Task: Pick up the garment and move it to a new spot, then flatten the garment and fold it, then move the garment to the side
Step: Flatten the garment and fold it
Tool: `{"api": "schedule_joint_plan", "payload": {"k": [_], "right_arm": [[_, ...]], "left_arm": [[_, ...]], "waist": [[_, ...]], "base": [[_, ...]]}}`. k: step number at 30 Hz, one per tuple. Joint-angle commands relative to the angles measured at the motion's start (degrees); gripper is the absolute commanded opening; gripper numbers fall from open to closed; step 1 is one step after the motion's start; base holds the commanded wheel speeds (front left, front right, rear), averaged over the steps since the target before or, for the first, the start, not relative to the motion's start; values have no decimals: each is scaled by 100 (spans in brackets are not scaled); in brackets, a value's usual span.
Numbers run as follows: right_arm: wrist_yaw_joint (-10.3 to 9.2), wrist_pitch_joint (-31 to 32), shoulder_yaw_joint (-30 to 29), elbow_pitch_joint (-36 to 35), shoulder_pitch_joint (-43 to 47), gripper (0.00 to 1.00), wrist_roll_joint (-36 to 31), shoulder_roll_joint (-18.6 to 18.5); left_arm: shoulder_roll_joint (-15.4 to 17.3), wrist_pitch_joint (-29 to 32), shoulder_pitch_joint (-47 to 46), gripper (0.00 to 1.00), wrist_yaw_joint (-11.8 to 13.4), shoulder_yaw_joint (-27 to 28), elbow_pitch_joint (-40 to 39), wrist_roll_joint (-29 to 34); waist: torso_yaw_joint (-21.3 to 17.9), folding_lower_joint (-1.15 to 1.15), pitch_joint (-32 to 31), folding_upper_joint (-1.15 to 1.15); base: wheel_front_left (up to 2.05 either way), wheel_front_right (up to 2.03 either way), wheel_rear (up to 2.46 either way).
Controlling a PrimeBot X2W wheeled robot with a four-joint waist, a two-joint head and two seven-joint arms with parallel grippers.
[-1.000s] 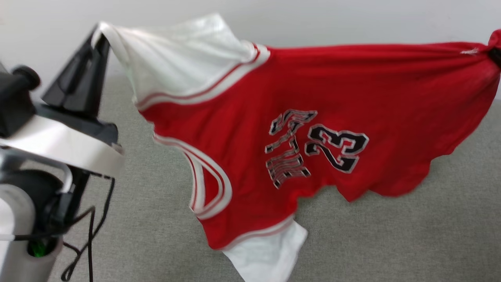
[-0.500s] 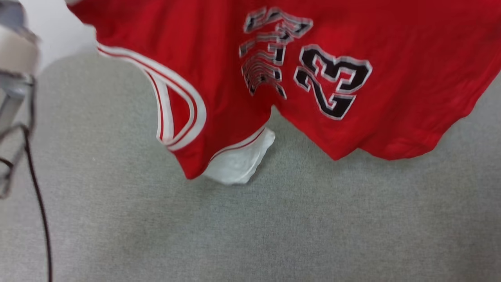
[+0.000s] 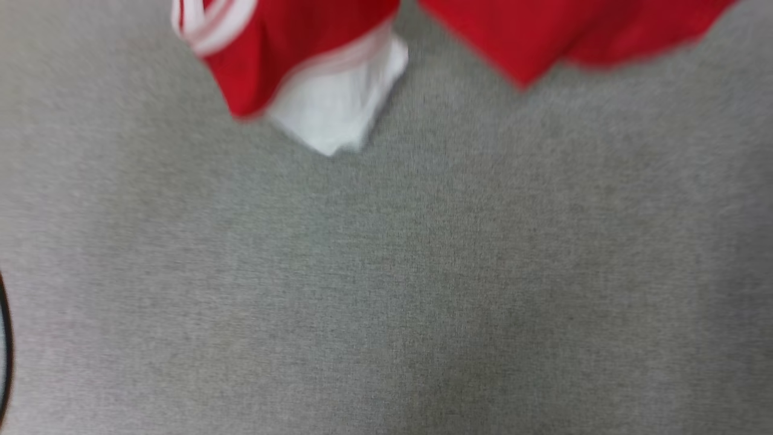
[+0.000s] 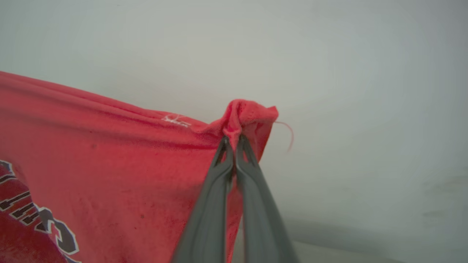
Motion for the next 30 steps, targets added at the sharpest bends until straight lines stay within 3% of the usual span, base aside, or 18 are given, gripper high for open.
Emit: {"api": "schedule_joint_plan", "payload": {"k": [1, 9, 16, 24, 30], "right_arm": [[-14, -106, -14, 245, -371, 0, -153, -67], [-17, -1201, 58, 1684, -2020, 0, -863, 48], [-22, -2349, -104, 2790, -2835, 0, -1397, 197], [-18, -3184, -228, 3385, -2489, 0, -1628, 276], [-14, -4005, -156, 3516, -1432, 0, -1407, 621]], "left_arm": [[70, -46, -456, 0, -31, -39, 273, 119], [-327, -972, -2555, 0, -68, -389, 1919, 578], [-773, -2058, -3322, 0, 98, -596, 3079, 904], [-1257, -2801, -2504, 0, 226, -650, 3546, 694], [-1617, -2859, -911, 0, 296, -542, 2960, 444]], "waist": [[-19, -2, 646, 0], [-40, -2, 1378, 0], [3, -2, 1656, 0], [111, -2, 1809, 0], [150, -2, 1549, 0]], "base": [[0, 0, 0], [0, 0, 0], [0, 0, 0], [0, 0, 0], [0, 0, 0]]}}
